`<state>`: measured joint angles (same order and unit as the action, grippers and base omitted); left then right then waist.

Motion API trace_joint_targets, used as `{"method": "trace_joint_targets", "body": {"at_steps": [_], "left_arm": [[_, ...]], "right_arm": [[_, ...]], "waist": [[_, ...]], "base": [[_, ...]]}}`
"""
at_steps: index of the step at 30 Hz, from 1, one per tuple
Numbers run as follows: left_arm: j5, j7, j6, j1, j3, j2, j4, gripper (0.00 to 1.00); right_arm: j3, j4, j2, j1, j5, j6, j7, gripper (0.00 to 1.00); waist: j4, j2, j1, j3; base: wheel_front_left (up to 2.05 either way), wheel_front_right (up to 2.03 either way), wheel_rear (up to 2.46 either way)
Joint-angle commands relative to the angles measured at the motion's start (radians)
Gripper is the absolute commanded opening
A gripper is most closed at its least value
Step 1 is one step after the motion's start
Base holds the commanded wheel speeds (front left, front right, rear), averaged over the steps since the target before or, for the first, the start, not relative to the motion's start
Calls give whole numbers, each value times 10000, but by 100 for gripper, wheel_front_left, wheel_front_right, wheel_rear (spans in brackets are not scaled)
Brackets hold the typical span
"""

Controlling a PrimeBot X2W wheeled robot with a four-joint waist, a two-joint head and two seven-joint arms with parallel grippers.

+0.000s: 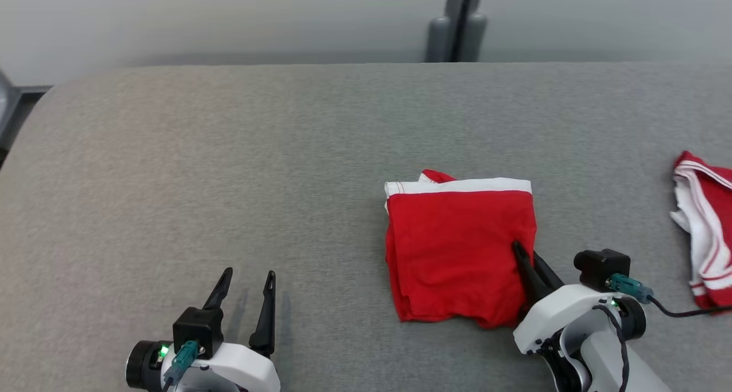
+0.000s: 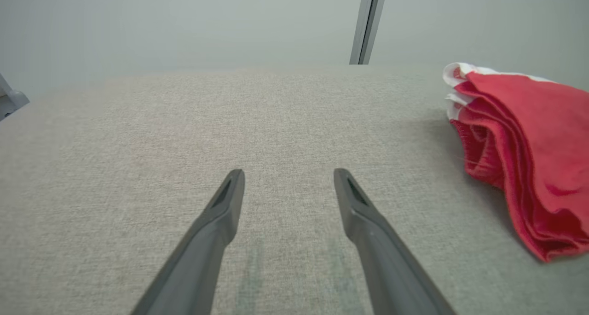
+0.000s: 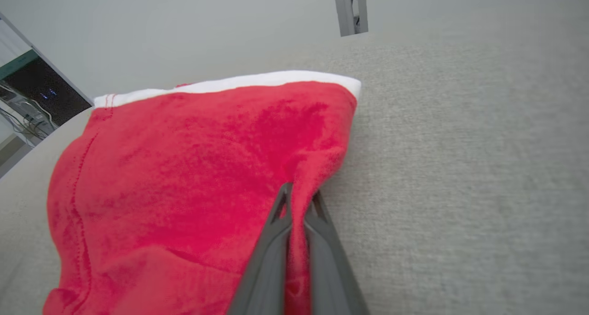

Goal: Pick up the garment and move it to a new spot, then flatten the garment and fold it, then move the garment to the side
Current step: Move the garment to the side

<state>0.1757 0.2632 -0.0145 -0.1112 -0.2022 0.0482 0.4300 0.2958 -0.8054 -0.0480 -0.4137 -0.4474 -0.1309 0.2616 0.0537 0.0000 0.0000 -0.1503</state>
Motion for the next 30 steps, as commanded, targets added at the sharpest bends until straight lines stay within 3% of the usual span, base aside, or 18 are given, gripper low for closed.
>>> {"method": "trace_joint_targets", "body": {"at_steps": [1,8,18,24,30], "left_arm": [[-46,9,29,-143,5,56,0,100],[-144,9,98,-257,27,54,32,100],[-260,11,166,-345,-31,59,-8,100],[-388,11,248,-449,22,62,6,100],[-493,9,344,-618,-63,59,61,100]], "right_arm": [[-6,51,-70,143,-60,5,43,0],[722,230,-59,260,-67,5,43,0],[1674,449,-53,151,-17,5,43,0],[2254,610,-53,-223,403,5,43,0],[2523,458,-55,-1131,914,5,43,0]], "waist": [[-1184,0,0,177],[-3282,0,0,104],[-5319,0,0,-15],[-5722,0,0,-201],[-5317,0,0,-416]], "base": [[0,0,0],[0,0,0],[0,0,0],[0,0,0],[0,0,0]]}}
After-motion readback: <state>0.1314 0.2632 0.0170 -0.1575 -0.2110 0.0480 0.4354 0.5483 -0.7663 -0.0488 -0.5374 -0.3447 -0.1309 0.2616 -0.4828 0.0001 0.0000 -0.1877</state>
